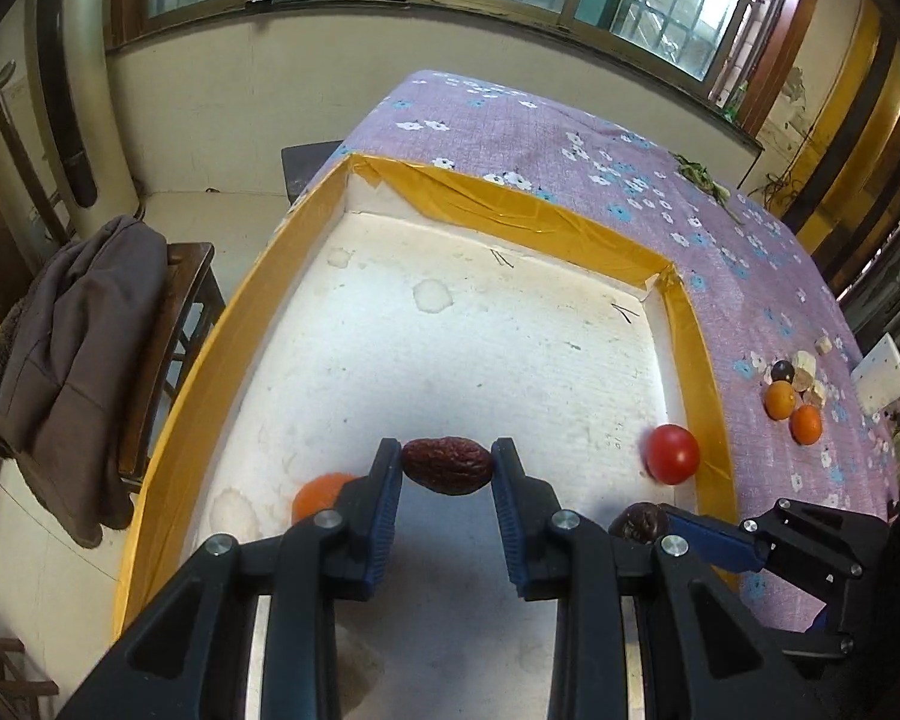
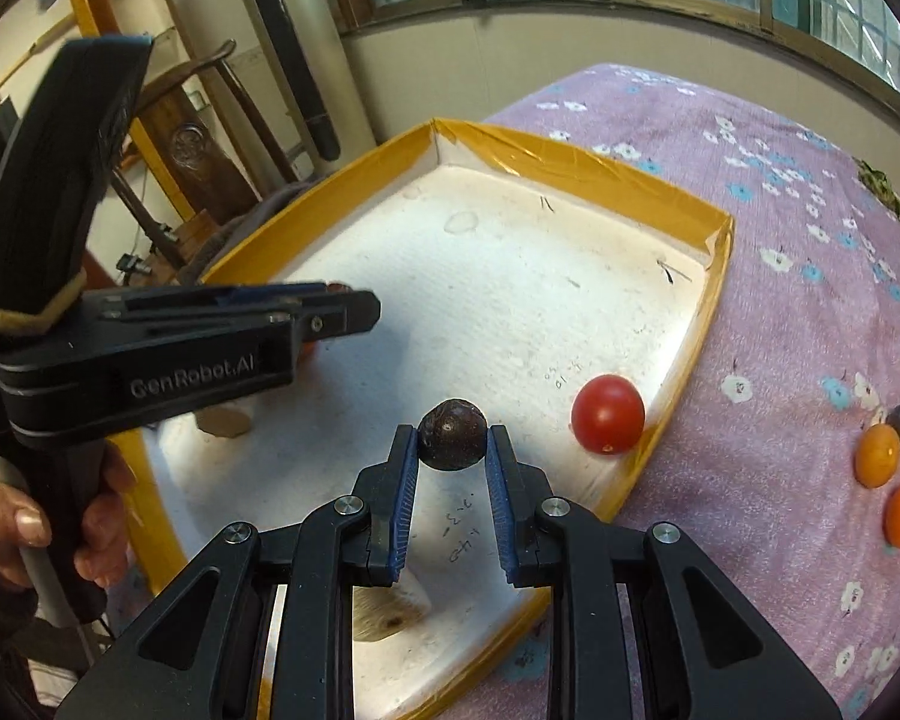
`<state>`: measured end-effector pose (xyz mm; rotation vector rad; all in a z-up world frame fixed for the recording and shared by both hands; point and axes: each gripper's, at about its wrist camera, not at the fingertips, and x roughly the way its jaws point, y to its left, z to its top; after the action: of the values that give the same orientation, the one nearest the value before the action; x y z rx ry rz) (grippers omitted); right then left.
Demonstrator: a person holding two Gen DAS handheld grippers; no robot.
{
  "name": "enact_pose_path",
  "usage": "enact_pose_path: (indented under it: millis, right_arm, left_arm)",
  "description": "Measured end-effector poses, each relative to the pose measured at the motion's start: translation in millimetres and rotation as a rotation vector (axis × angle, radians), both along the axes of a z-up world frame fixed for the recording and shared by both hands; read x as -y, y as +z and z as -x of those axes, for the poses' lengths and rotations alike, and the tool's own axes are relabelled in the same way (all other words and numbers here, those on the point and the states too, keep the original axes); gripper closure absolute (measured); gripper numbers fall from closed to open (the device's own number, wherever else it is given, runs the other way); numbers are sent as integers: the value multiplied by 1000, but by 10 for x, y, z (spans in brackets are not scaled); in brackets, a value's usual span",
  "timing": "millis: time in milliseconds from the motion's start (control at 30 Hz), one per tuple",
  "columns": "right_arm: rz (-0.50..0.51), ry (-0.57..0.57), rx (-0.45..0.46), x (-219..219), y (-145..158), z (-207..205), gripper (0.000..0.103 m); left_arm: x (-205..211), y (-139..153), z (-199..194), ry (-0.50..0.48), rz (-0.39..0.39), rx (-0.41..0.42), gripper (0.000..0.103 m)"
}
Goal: Organize fruits
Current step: 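Carry the plum and date over the tray with both tools, then lower the date and plum into the tray and open both tools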
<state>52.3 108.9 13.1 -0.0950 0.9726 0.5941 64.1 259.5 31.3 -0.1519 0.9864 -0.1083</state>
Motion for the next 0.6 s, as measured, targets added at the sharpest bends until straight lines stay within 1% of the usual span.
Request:
enact_pose_path:
  millis: [100,167,367,600]
  right_arm:
    - [6,-11,-4,-9,-25,-30,81]
    - [17,-9,-2,-23,-25,-30,81]
    - [44,-5,5,-50,-33,-26,81]
    - [84,25,25,-77,-48,-30,81]
  left_arm:
    - [15,-16,-28,-19,-6,-3,70]
    - [28,-20,-43,-29,-24,-9,70]
    - [157,-21,-50,-77,-152,-39,70]
    - [145,17,114,-151,-165,-38,70]
